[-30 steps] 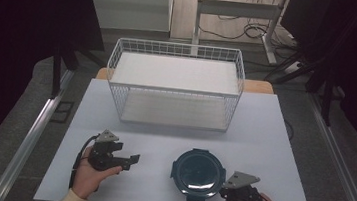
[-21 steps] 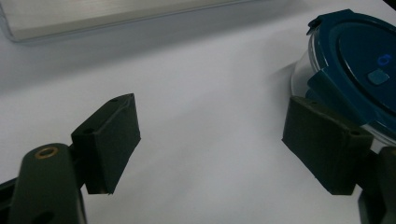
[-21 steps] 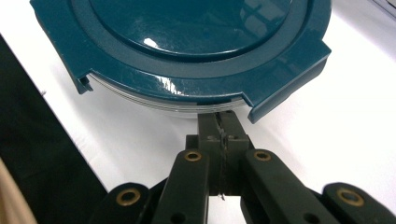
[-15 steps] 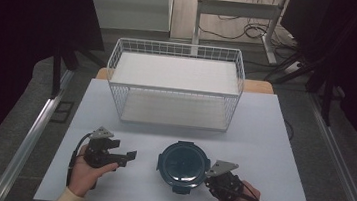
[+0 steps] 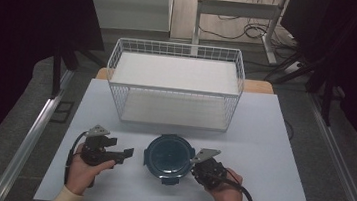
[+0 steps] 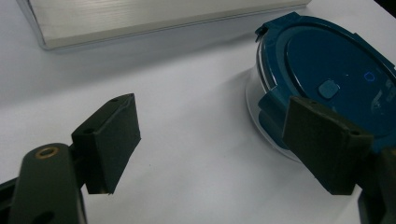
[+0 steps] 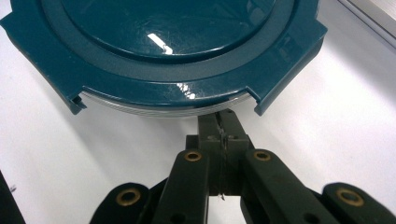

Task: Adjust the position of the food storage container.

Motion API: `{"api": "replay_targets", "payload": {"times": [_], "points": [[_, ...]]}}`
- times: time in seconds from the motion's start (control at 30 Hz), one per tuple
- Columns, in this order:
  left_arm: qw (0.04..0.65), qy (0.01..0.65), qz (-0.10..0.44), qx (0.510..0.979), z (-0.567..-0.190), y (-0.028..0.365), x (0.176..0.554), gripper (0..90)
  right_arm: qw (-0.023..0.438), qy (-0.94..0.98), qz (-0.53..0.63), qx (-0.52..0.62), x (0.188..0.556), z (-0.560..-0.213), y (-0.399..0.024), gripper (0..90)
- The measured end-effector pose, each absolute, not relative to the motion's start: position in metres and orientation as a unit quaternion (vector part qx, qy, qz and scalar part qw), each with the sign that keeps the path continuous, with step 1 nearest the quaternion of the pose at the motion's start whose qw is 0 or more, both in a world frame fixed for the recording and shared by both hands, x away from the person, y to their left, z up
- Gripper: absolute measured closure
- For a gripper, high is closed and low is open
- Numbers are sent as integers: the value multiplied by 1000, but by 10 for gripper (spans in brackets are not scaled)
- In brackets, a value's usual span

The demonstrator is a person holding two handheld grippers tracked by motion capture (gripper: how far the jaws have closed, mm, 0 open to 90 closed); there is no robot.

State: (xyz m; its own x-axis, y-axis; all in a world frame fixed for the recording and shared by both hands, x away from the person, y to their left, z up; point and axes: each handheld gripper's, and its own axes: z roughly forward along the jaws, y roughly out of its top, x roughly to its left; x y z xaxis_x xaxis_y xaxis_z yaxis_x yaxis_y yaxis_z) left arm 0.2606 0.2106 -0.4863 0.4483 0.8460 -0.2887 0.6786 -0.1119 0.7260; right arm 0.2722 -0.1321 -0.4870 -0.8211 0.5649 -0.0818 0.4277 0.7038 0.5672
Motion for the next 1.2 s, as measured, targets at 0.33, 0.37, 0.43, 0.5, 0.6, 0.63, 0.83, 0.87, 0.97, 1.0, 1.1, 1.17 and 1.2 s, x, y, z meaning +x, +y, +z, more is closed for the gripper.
{"api": "replay_targets", "payload": {"times": [0.33, 0.37, 0.43, 0.5, 0.6, 0.63, 0.83, 0.87, 0.97, 1.0, 1.1, 1.17, 1.2], "points": [[424, 516, 104, 737, -483, 209, 259, 181, 117, 905, 304, 272, 270, -483, -146, 898], [426, 516, 104, 736, -482, 209, 258, 181, 117, 905, 304, 272, 270, -483, -146, 898], [430, 516, 105, 733, -480, 210, 258, 181, 110, 895, 323, 289, 271, -478, -159, 898], [431, 514, 105, 734, -479, 210, 257, 182, 107, 880, 341, 314, 272, -474, -174, 898], [430, 512, 101, 737, -479, 209, 257, 184, 117, 852, 374, 348, 274, -467, -199, 858], [430, 512, 101, 737, -479, 209, 257, 184, 117, 852, 374, 348, 274, -467, -199, 858], [432, 514, 108, 733, -475, 208, 256, 175, 134, 794, 430, 409, 281, -468, -222, 366], [431, 515, 106, 733, -475, 208, 256, 174, 131, 790, 434, 414, 282, -469, -224, 340], [429, 516, 102, 734, -477, 207, 256, 174, 118, 786, 438, 420, 283, -470, -226, 282], [428, 516, 99, 735, -477, 205, 256, 175, 119, 788, 437, 418, 282, -470, -225, 260], [428, 514, 100, 737, -477, 205, 256, 175, 114, 794, 431, 413, 281, -470, -223, 237], [429, 517, 101, 734, -476, 204, 255, 174, 115, 796, 430, 411, 281, -470, -222, 236], [429, 518, 101, 733, -475, 204, 255, 170, 116, 796, 429, 410, 281, -470, -222, 233]]}}
